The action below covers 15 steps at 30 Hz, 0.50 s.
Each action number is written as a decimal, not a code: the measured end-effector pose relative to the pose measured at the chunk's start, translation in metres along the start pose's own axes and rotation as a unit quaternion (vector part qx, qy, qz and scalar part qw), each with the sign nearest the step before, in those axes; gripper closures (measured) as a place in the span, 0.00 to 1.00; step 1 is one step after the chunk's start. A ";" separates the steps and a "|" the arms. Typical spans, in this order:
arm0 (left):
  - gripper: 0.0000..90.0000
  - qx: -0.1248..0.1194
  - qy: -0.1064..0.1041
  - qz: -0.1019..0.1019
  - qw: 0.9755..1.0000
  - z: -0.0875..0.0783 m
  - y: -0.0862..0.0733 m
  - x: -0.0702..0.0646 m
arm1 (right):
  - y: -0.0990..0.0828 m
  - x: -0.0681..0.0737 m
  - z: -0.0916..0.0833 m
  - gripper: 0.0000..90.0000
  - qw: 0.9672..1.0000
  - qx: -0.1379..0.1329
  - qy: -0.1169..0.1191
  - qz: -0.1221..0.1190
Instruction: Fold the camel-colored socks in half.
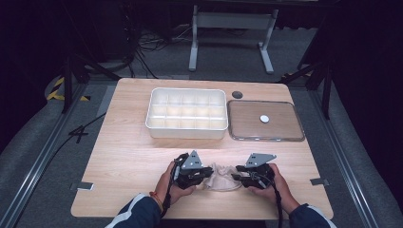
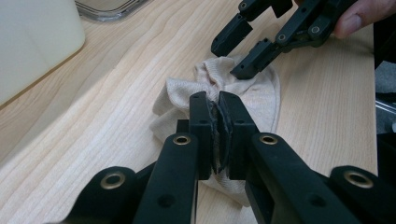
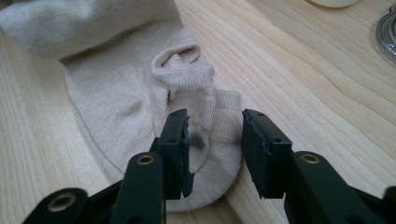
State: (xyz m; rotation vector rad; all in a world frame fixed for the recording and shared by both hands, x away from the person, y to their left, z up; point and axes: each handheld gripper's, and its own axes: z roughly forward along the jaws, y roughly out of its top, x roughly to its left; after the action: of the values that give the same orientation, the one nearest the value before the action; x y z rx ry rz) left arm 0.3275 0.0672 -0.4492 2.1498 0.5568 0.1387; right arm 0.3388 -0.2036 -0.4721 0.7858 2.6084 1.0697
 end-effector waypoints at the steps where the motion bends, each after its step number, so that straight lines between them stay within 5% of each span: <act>1: 0.94 0.000 -0.001 0.004 1.000 0.001 0.000 0.000 | 0.000 0.000 0.000 0.69 1.000 0.000 0.000 0.000; 15: 0.94 0.015 -0.005 0.026 1.000 0.018 0.008 -0.008 | 0.000 0.000 0.001 0.70 1.000 -0.001 0.003 0.004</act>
State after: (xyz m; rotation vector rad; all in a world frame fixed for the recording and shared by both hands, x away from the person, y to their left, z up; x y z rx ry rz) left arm 0.3285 0.0464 -0.4532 2.1933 0.5014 0.1490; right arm 0.3390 -0.2035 -0.4728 0.7951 2.6105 1.0788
